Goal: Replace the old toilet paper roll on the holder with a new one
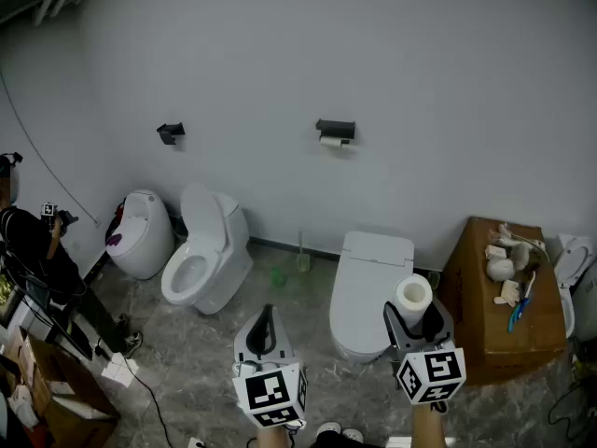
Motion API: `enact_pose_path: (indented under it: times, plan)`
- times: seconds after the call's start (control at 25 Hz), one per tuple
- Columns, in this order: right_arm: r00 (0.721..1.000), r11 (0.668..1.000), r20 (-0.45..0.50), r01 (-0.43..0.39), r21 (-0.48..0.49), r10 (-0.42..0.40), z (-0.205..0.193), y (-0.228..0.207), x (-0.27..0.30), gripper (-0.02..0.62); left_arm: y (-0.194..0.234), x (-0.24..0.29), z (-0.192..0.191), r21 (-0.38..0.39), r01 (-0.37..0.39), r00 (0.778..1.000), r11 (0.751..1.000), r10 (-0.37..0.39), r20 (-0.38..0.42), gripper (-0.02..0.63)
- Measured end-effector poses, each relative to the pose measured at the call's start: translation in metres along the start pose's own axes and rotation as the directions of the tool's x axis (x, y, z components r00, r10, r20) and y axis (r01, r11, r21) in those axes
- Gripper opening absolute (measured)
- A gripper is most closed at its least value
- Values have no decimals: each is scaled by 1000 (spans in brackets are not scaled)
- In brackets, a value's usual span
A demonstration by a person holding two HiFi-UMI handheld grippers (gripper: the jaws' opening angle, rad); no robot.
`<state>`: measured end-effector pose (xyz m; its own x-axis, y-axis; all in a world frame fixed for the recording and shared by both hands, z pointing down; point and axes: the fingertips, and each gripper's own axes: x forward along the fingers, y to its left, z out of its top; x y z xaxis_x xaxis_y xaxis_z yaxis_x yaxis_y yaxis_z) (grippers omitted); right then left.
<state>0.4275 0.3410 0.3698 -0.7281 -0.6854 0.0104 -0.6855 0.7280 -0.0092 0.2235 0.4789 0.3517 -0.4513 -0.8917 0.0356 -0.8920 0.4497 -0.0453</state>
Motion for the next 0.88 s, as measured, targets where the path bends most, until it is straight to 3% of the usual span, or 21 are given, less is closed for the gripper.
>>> enact_pose_path:
  times: [0.76,0.88]
  plan:
    - [1000,1000,1,-5,16,5,-5,11,25,310,11,19,-5,-10,21,1000,1000,-21,13,5]
    - [1000,1000,0,-11,25,11,-7,15,35,310,17,28,-5,-19,25,1000,999,-25,18,48]
